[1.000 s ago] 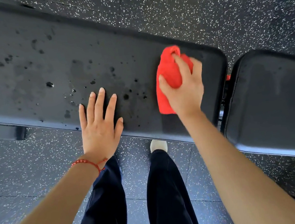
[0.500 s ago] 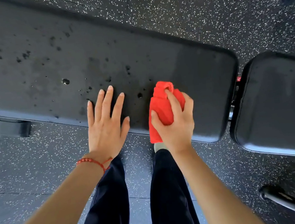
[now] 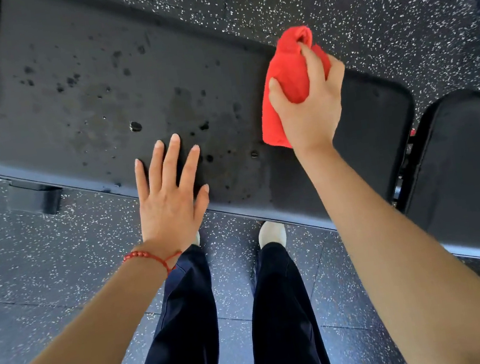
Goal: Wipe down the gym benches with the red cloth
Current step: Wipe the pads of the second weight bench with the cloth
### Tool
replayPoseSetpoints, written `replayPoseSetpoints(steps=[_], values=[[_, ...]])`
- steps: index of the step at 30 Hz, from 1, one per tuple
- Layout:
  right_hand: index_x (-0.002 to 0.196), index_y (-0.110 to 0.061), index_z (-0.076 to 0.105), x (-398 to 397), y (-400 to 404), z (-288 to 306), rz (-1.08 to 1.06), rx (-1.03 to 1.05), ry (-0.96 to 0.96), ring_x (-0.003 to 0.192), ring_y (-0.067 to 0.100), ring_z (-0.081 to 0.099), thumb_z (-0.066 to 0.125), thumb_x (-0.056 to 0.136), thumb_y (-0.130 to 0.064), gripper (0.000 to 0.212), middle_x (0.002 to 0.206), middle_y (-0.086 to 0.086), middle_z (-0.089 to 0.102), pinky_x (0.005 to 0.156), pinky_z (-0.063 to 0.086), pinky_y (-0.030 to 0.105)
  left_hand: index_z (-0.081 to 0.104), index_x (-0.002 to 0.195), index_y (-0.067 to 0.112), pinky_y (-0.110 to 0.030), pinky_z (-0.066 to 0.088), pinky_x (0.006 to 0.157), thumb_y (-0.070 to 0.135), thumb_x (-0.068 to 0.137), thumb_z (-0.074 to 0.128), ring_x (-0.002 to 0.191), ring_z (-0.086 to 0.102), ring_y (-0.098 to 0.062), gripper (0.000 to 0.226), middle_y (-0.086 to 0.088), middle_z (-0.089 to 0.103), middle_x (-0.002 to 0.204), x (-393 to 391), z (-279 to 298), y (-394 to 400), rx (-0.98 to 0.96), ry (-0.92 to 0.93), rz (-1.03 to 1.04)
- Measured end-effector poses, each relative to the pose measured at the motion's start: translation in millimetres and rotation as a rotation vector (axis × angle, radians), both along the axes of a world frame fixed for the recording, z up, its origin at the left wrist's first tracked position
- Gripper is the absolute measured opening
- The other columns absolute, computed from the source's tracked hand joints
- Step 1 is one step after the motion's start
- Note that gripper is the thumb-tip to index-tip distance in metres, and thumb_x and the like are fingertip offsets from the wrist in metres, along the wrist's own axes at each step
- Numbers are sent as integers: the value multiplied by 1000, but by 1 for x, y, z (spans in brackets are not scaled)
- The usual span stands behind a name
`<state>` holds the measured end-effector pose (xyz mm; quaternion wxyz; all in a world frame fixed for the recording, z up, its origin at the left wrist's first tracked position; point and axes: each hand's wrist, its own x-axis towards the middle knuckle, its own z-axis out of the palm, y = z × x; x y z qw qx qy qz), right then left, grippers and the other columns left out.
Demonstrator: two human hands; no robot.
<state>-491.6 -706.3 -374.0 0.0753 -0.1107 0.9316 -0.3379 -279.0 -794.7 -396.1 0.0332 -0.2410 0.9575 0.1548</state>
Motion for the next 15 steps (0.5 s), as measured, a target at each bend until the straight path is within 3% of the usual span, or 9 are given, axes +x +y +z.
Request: replayPoseSetpoints(steps=[9, 15], values=[[124, -35, 46, 120, 38, 2, 85, 14, -70, 116, 16, 47, 61, 71, -40, 55, 128, 4, 41, 89, 33, 14, 36, 140, 12, -54, 12, 110, 34, 91, 36, 136, 22, -34, 54, -17, 29, 149, 3, 3, -7, 45, 0, -27], [123, -36, 50, 107, 26, 6, 144, 57, -82, 115, 14, 48, 62, 70, -42, 54, 127, 1, 43, 89, 40, 24, 36, 140, 11, -56, 12, 109, 31, 90, 40, 136, 22, -36, 55, -18, 29, 149, 11, 7, -31, 40, 36, -14]])
